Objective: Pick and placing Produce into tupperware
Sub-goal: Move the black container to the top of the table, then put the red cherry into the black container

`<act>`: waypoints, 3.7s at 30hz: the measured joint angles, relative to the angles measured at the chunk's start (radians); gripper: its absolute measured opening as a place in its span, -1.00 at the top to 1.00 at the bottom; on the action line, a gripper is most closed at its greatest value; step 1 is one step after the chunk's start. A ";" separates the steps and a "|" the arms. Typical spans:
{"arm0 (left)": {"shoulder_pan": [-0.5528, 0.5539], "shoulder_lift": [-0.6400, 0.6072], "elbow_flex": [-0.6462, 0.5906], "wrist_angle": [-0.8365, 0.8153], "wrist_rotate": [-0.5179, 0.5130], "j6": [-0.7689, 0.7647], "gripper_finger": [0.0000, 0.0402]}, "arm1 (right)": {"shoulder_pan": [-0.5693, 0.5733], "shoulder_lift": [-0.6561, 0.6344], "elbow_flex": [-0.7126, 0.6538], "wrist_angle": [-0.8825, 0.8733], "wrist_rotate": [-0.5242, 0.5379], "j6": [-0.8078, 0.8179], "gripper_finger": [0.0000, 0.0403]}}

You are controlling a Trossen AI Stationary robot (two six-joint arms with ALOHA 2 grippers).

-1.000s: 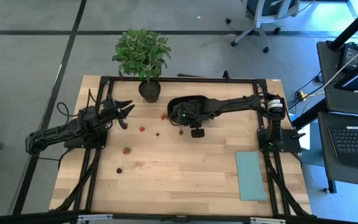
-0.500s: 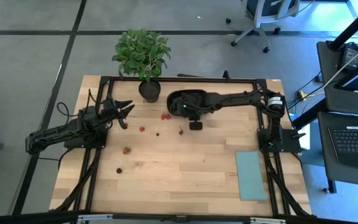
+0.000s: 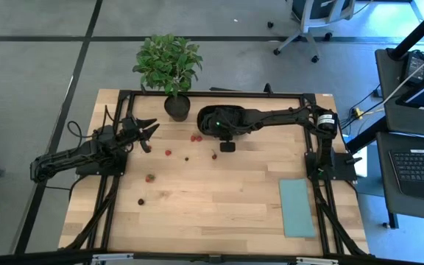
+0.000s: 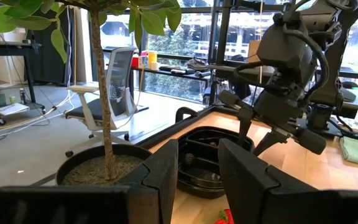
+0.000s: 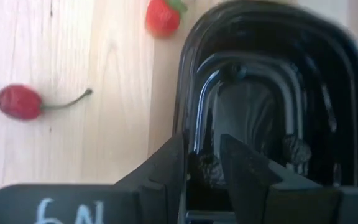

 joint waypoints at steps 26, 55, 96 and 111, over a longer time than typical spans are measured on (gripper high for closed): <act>0.000 0.000 0.000 0.000 0.000 -0.003 0.45 | 0.157 -0.055 0.011 -0.058 -0.130 0.032 0.46; 0.000 0.000 0.000 0.000 0.000 -0.003 0.45 | 0.169 -0.011 0.011 -0.015 -0.188 -0.115 0.07; 0.000 0.000 0.000 0.000 0.000 -0.002 0.45 | 0.145 0.024 -0.168 0.279 -0.242 -0.119 -0.09; 0.000 0.000 0.000 0.000 0.002 -0.001 0.45 | 0.135 0.068 -0.167 0.280 -0.244 -0.115 0.06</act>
